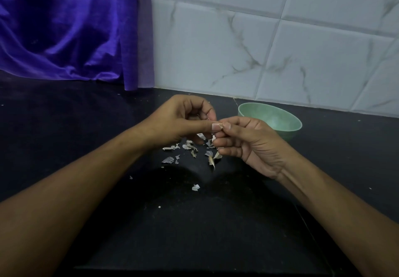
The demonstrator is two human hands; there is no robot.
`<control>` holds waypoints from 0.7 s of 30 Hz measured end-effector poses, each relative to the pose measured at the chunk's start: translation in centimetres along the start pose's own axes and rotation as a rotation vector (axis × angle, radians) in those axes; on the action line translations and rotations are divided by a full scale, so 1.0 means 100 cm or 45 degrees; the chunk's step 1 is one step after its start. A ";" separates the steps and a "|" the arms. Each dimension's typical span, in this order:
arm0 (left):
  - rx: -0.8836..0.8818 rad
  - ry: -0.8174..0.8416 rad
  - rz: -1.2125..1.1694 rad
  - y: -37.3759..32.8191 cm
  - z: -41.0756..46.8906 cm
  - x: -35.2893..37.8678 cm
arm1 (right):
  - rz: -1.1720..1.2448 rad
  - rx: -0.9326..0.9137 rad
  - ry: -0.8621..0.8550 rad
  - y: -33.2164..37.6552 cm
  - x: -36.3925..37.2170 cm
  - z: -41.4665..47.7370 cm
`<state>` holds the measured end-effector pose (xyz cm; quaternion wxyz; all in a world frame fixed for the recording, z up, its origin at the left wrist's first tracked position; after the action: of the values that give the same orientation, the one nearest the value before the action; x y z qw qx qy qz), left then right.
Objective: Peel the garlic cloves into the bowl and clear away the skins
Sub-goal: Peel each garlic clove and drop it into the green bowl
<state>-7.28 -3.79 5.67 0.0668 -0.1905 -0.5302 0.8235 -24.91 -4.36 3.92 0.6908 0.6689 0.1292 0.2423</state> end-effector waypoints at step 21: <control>0.042 -0.136 -0.073 0.003 0.003 0.003 | 0.124 -0.047 -0.039 0.001 0.003 0.005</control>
<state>-7.69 -4.09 5.44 0.0649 -0.1300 -0.5247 0.8388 -24.43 -4.66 4.12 0.6923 0.6652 0.0812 0.2678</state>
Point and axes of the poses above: each hand's wrist, its own z-axis towards the middle knuckle, its own x-axis out of the palm, y = z × x, the point moved 4 cm from there along z, towards the middle knuckle, and after that the axes turned 3 degrees about -z, right-handed, at the moved point
